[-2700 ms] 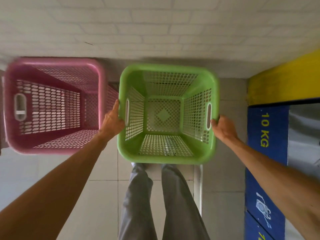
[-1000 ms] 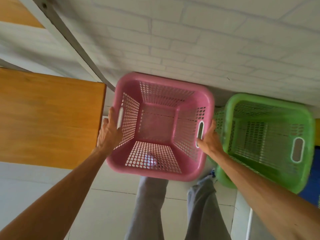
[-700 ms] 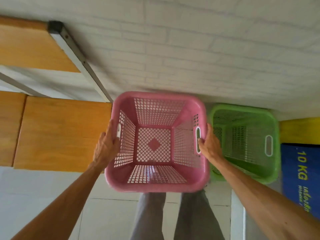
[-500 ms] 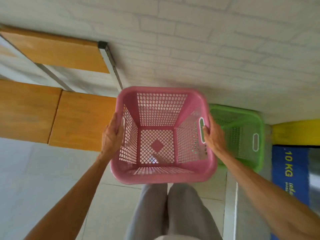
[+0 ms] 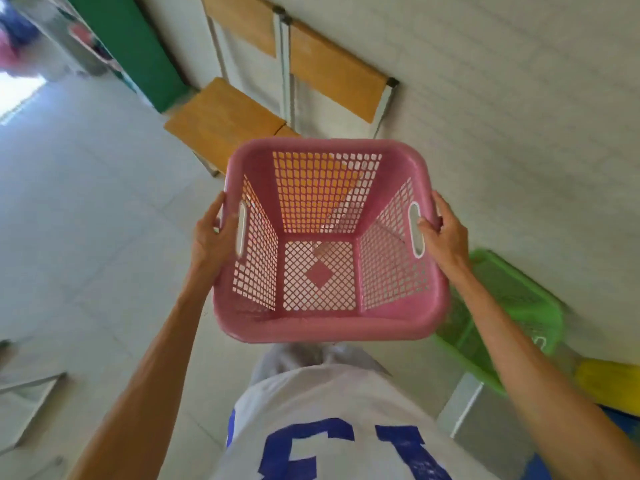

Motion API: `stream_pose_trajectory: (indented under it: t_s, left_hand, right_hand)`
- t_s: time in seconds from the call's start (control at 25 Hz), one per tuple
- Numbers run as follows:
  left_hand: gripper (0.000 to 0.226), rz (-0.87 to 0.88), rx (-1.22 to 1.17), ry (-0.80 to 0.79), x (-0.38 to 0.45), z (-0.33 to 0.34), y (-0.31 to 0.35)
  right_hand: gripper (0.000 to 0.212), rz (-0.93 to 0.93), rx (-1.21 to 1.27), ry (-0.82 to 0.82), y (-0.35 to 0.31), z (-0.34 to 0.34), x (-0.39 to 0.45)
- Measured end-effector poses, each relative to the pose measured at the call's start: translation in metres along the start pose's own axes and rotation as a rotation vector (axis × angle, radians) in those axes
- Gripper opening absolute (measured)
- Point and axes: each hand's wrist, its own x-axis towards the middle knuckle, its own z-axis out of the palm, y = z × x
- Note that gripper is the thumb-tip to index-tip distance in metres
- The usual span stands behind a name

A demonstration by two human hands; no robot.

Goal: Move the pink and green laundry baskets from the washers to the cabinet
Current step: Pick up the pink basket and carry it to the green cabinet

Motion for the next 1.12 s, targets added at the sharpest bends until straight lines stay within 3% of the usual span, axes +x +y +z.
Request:
stream_pose_trajectory:
  t_s: [0.2, 0.4, 0.52, 0.64, 0.8, 0.96, 1.12]
  left_hand:
    - [0.052, -0.094, -0.077, 0.179, -0.020, -0.106, -0.062]
    - [0.054, -0.210, -0.229, 0.341, -0.023, -0.229, -0.140]
    - [0.052, -0.209, -0.359, 0.366, -0.013, -0.311, -0.175]
    - [0.051, -0.240, -0.420, 0.473, 0.000, -0.393, -0.220]
    - [0.062, -0.275, -0.247, 0.483, 0.033, -0.468, -0.253]
    - [0.079, -0.283, 0.005, 0.476, 0.090, -0.513, -0.273]
    - [0.077, -0.369, 0.163, 0.401, 0.180, -0.545, -0.297]
  right_hand:
    - [0.057, -0.150, 0.008, -0.194, -0.112, 0.064, -0.016]
    - [0.036, -0.242, 0.155, -0.381, -0.225, 0.183, -0.036]
    - [0.047, -0.217, 0.261, -0.483, -0.291, 0.266, -0.041]
    - [0.048, -0.309, 0.209, -0.608, -0.357, 0.354, -0.055]
    - [0.043, -0.417, 0.140, -0.687, -0.418, 0.455, -0.066]
    - [0.072, -0.577, -0.026, -0.676, -0.466, 0.538, -0.048]
    - [0.074, -0.661, -0.202, -0.608, -0.499, 0.616, 0.002]
